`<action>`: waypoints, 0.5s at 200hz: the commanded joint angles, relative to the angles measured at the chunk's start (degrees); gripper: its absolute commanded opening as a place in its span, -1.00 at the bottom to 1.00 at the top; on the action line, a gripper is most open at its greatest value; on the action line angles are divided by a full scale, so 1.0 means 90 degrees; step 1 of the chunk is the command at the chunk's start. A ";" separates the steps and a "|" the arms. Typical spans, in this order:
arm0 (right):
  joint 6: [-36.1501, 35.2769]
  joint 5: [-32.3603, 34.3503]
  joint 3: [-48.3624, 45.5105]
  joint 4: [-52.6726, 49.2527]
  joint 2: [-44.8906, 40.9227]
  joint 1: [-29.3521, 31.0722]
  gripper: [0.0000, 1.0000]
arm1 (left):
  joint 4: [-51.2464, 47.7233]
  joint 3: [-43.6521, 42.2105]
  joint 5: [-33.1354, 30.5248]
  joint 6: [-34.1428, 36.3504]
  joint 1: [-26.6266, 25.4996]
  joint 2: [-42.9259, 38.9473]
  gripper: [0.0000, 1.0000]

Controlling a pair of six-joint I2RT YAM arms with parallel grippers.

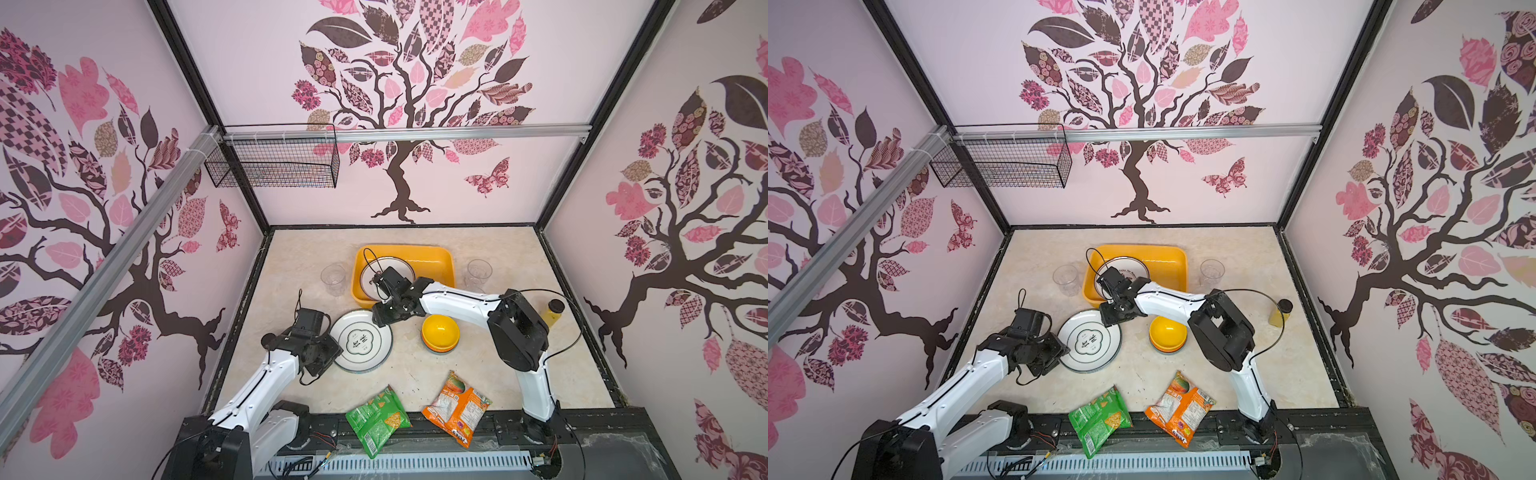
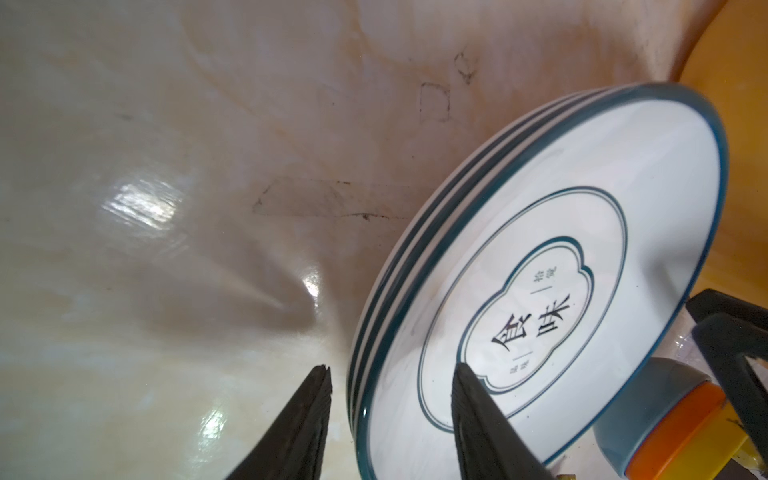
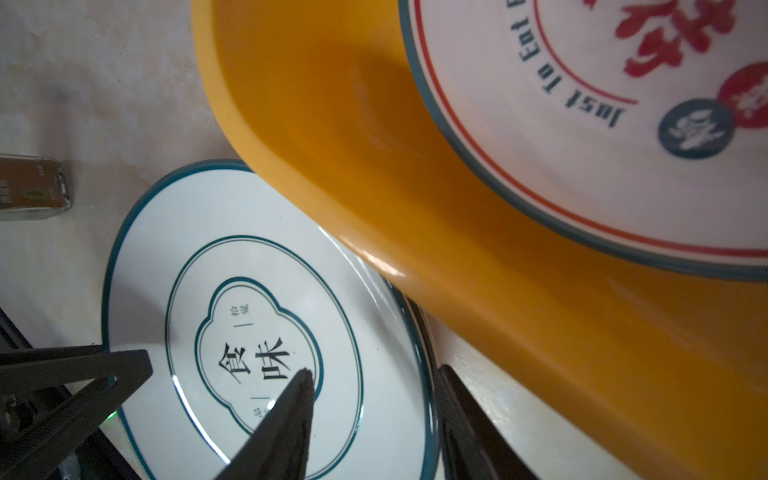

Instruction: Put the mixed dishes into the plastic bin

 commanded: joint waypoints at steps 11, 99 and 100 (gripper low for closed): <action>-0.0041 -0.0084 0.0265 -0.0154 0.0329 0.0053 0.02 | 0.0092 -0.0168 0.0023 0.0043 0.0030 -0.0069 0.00; -0.0007 -0.0221 0.0250 -0.0095 0.0380 0.0063 -0.08 | 0.0121 -0.0244 0.0052 -0.0004 0.0023 -0.0129 -0.03; -0.0004 -0.0226 0.0249 -0.0095 0.0380 0.0063 -0.08 | 0.0125 -0.0252 0.0052 -0.0006 0.0022 -0.0126 -0.03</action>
